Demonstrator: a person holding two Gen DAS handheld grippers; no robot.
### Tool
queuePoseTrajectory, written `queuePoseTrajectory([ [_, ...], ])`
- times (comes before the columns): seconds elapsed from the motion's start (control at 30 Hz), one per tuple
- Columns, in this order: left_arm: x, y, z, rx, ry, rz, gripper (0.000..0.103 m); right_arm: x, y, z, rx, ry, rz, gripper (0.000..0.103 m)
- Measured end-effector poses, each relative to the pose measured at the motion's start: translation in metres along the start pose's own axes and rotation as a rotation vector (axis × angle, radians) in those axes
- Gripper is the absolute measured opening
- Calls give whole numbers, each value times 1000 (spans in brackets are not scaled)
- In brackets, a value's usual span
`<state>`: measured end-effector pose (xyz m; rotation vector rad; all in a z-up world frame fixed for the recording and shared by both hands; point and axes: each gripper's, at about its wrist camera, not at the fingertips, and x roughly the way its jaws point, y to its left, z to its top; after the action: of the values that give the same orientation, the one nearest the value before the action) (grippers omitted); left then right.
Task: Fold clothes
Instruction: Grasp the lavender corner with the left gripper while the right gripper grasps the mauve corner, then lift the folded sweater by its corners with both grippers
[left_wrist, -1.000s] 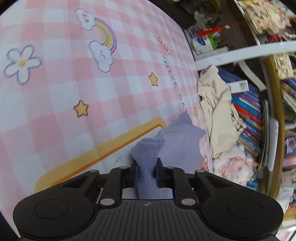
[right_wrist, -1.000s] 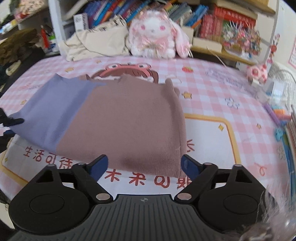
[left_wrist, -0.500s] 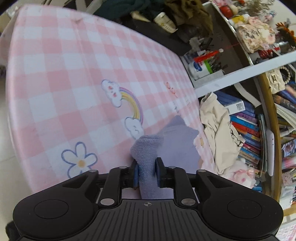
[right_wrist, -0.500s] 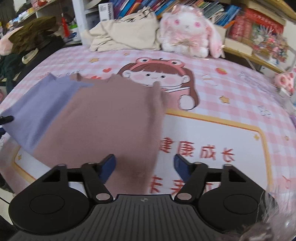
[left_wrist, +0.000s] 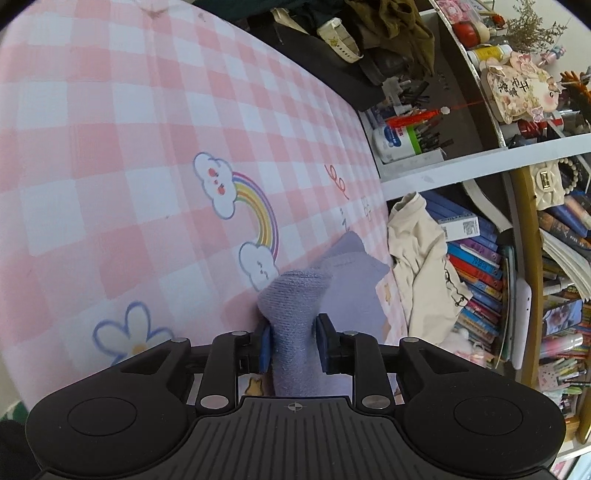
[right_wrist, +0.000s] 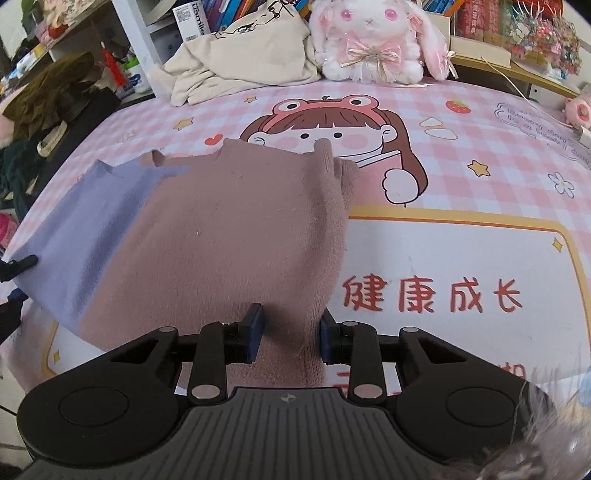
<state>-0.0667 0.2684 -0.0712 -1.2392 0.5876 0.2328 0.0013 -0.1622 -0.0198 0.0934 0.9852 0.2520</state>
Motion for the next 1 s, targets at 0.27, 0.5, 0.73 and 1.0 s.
queuePoseTrajectory([
  [0.27,9,-5,6,20,8,-1,24,1,6,1,-15,-5,-21,28],
  [0.5,-6,-40,-3,250,-42,-30,10,3,14,3,-27,2,-53,28],
  [0.73,-4,-40,10,376,-3,-39,15,8,32,4,-71,0,-68,28],
  [1.0,19,-16,16,190,50,-32,30,8,32,5,-76,2,-69,28],
])
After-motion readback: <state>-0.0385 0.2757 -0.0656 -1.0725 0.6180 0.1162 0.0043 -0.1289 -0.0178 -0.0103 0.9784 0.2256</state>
